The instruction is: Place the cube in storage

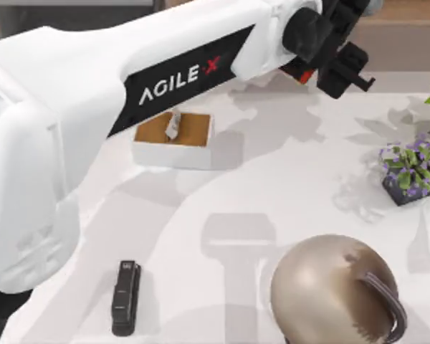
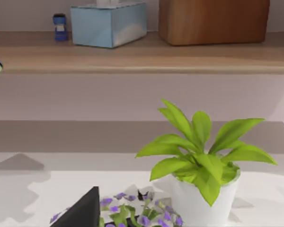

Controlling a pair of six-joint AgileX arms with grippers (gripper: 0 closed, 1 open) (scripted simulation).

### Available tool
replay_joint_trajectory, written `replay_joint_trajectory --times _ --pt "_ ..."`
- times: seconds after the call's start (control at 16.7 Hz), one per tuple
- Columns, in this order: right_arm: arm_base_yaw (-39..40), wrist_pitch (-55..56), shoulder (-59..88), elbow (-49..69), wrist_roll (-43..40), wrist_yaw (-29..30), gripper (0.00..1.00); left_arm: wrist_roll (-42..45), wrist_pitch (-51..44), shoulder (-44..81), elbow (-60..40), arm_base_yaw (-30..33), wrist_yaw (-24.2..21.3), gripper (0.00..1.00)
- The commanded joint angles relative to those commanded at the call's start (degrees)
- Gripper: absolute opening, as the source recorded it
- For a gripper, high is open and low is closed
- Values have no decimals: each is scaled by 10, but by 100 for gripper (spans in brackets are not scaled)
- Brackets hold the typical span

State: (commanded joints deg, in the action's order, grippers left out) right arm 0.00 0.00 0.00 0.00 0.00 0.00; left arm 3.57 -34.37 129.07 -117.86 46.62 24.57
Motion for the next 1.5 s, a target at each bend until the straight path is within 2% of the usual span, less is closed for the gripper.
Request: replay_joint_trajectory --times 0.3,0.66,1.14,1.32,1.5 --pt "0 0 0 0 0 0 100 21 -250 -25 -41 -89 -66 0" --pt "0 0 0 0 0 0 100 59 -462 -11 -158 -273 -127 0" --pt "0 0 0 0 0 0 100 122 -594 101 -368 -537 -197 0" --pt "0 0 0 0 0 0 100 143 -612 171 -428 -603 -221 0" --pt "0 0 0 0 0 0 100 161 -621 241 -467 -640 -242 0"
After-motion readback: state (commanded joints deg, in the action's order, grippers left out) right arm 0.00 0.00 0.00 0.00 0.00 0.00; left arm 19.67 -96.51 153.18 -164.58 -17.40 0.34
